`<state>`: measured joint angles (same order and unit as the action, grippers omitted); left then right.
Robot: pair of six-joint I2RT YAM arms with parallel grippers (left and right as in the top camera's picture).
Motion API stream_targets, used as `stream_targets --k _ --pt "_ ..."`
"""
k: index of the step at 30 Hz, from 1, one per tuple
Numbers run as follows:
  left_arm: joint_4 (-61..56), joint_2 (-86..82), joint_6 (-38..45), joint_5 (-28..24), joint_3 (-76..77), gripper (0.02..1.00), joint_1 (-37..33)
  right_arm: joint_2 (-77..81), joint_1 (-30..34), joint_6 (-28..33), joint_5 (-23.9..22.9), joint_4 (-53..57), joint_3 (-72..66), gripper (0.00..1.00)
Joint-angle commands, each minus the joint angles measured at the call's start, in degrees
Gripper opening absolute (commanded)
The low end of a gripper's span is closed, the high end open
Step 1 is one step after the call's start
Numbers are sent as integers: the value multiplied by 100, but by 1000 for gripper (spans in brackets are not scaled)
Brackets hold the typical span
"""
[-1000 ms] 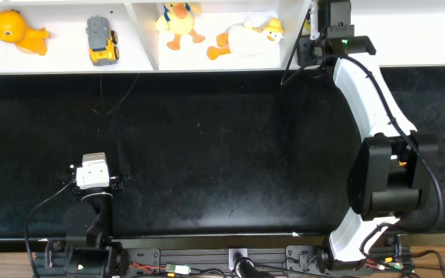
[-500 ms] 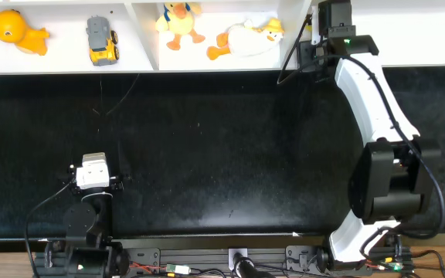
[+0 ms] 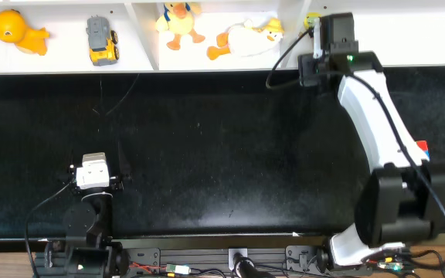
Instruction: Store Toys
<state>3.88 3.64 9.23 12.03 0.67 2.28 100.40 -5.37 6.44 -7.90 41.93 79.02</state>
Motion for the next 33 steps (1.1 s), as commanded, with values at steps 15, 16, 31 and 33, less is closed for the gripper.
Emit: stream_targets --k 15,16,31,33 --pt "7 -59 83 -57 -22 998 42 -3270 -24 -800 -238 -13 -2822 996" --pt "7 -59 83 -59 -22 998 42 -3405 -24 -800 -195 -15 -2920 996" --pt "7 -59 83 -57 -22 998 42 -3729 -24 -798 101 111 -3093 993" --pt "7 -59 83 -57 -22 998 42 -3729 -24 -798 101 111 -3093 993"
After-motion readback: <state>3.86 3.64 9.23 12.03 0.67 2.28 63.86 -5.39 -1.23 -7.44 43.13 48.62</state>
